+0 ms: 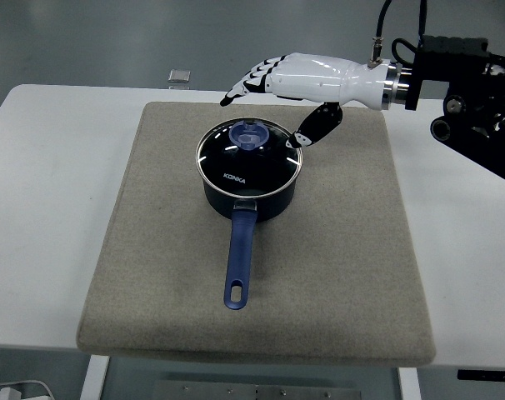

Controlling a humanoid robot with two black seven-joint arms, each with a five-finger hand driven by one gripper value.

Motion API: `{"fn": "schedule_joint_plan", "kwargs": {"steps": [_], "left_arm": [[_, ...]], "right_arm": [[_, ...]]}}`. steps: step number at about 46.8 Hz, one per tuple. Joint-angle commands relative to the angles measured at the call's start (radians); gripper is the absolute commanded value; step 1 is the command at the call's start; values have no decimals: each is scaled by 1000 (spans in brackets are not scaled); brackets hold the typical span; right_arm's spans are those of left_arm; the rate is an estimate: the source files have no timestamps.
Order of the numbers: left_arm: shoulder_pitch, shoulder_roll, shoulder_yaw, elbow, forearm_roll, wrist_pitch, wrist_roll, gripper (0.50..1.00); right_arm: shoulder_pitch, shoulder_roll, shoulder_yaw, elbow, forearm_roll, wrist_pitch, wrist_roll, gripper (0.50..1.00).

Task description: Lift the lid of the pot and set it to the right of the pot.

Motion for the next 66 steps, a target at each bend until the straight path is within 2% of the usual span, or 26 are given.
{"fn": "schedule_joint_plan", "kwargs": {"steps": [1,12,20,51,66], "left_arm": [[0,0,0,0,0,0,0,1000],[0,0,0,0,0,0,0,1000],[0,0,0,0,0,0,0,1000],[0,0,0,0,0,0,0,1000],[0,0,0,0,0,0,0,1000]], "right_arm": [[-3,2,-6,-3,-5,-25,0,903],[-23,9,-13,-6,-20,-65,0,903],[-40,29,-21,-40,-23,-123,0,903],[-109,51,-23,-90,-33,-218,0,903],[-132,74,-23,-107,-49,-238,0,903]]}}
